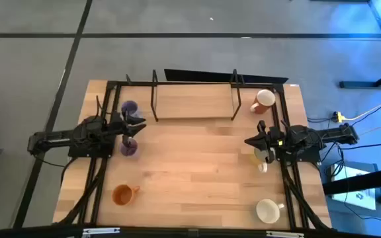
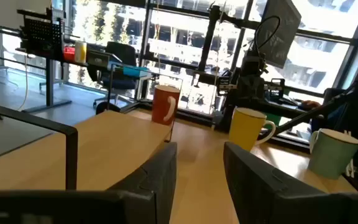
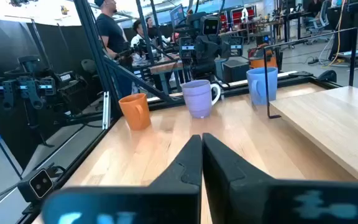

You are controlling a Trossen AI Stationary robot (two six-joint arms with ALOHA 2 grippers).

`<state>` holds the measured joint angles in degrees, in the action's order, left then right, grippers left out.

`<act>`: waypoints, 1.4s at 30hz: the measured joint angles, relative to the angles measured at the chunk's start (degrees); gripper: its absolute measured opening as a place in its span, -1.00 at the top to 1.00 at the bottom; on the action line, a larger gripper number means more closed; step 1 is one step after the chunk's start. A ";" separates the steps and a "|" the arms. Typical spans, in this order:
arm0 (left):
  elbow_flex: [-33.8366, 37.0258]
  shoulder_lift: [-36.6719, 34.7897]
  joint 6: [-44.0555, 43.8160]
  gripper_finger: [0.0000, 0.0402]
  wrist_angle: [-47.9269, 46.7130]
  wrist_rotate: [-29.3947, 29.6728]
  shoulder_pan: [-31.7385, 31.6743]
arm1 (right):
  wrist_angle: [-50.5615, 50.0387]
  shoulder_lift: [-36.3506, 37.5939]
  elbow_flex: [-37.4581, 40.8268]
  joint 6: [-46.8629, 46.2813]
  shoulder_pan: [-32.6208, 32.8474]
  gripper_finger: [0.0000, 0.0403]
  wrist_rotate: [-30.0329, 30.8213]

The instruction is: Place coffee mugs

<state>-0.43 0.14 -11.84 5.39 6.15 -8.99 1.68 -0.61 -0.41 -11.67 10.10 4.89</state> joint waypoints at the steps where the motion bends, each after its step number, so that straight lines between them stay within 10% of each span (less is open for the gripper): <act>1: 0.02 0.00 -0.02 0.37 0.00 -0.01 0.00 | 0.00 0.01 -0.01 0.00 -0.01 1.00 0.00; 42: 0.00 0.00 -0.02 0.37 1.95 4.83 0.00 | 0.33 0.01 0.00 -0.08 0.00 1.00 0.02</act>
<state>-0.43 0.14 -11.86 7.34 10.98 -8.99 2.02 -0.60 -0.40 -11.76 10.10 4.91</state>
